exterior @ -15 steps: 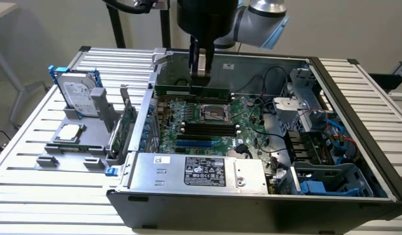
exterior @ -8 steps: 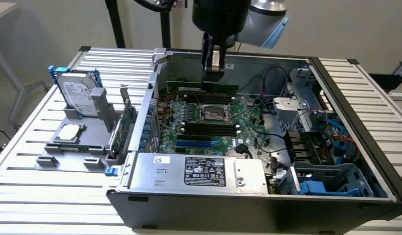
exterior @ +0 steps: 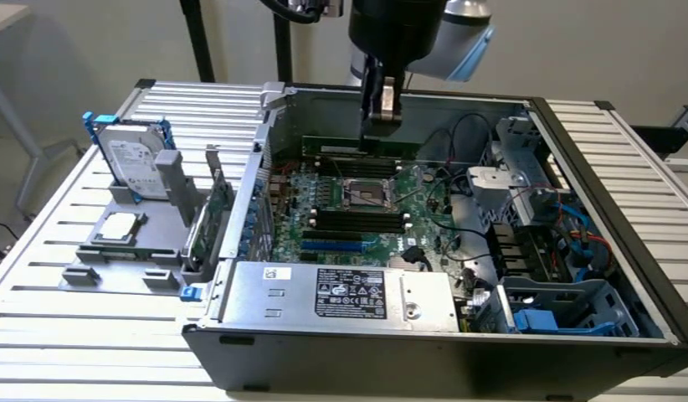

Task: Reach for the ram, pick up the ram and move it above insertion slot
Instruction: 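Pick up the ram and move it above insertion slot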

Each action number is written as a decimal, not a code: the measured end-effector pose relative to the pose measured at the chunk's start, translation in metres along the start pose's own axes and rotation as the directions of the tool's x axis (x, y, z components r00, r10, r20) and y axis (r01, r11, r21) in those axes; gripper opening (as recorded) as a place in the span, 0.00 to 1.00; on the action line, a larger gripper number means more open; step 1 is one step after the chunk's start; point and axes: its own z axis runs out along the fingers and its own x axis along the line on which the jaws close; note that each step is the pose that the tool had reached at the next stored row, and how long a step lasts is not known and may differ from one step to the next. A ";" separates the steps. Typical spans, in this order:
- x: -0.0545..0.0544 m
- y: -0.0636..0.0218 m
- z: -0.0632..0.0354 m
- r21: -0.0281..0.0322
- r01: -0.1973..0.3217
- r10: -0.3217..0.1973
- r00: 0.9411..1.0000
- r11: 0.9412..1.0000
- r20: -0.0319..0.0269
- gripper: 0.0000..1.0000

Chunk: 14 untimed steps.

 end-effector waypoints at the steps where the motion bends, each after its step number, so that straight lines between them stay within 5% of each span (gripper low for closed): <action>1: -0.001 -0.0013 0.0008 0.000 -0.001 0.001 1.000 1.000 0.000 0.13; 14: -0.020 -0.0078 0.0109 0.001 -0.017 0.017 1.000 1.000 -0.002 0.13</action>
